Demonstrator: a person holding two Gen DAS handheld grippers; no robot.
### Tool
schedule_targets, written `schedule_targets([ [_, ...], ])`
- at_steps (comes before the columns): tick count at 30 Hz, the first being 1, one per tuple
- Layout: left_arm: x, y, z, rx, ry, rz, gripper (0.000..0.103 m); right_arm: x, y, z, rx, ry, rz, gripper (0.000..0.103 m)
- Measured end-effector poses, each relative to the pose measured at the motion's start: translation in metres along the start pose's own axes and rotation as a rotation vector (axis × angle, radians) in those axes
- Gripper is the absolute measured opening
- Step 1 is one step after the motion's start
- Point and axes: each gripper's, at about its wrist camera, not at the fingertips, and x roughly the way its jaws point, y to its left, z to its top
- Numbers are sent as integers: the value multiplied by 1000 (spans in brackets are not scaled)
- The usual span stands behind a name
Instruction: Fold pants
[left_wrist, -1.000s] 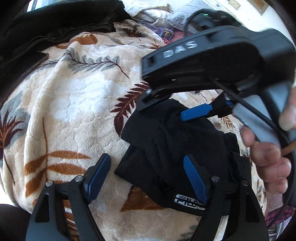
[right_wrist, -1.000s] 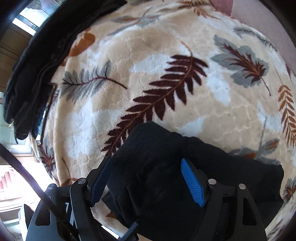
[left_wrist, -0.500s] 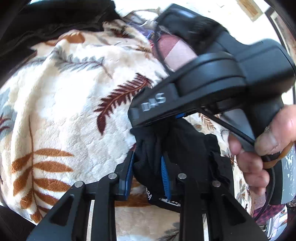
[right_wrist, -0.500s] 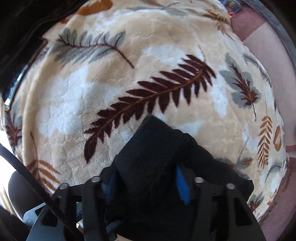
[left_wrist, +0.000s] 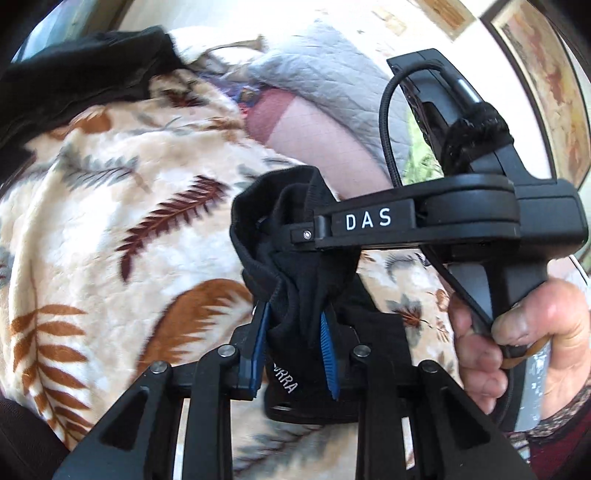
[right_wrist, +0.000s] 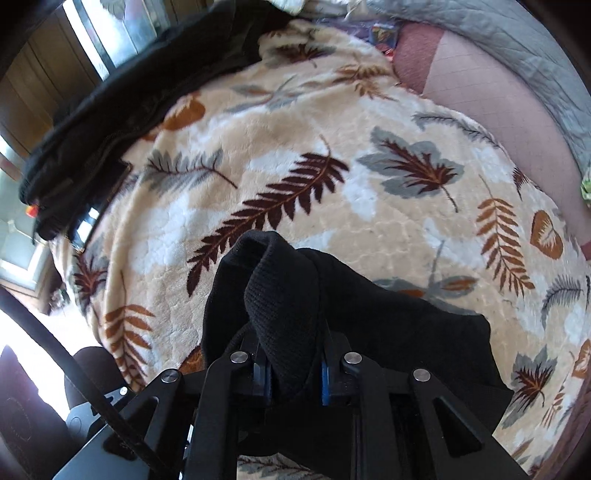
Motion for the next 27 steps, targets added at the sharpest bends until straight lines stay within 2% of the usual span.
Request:
schedule_targets([
  [4,8,-37,7,86,10,-11,22,-19,-28,-11,67,-75,37,19],
  [10,34,-106,-8,239,48,3,22,-46,-101,-52,222,-166,122,19],
  [12,47,-124,-15,277,69,5,22,-48,-129,-70,282,-183,150,19],
  [14,61,-141,-25,317,99,-2,12,-46,-152,-86,335,-194,175,19],
  [18,86,-172,-42,389,157,-17,12,-35,-188,-118,430,-209,221,19],
  [23,104,-196,-66,462,229,-49,11,-25,-222,-155,528,-248,273,18],
  [27,85,-199,-81,505,268,-104,11,-16,-246,-180,612,-276,293,19],
])
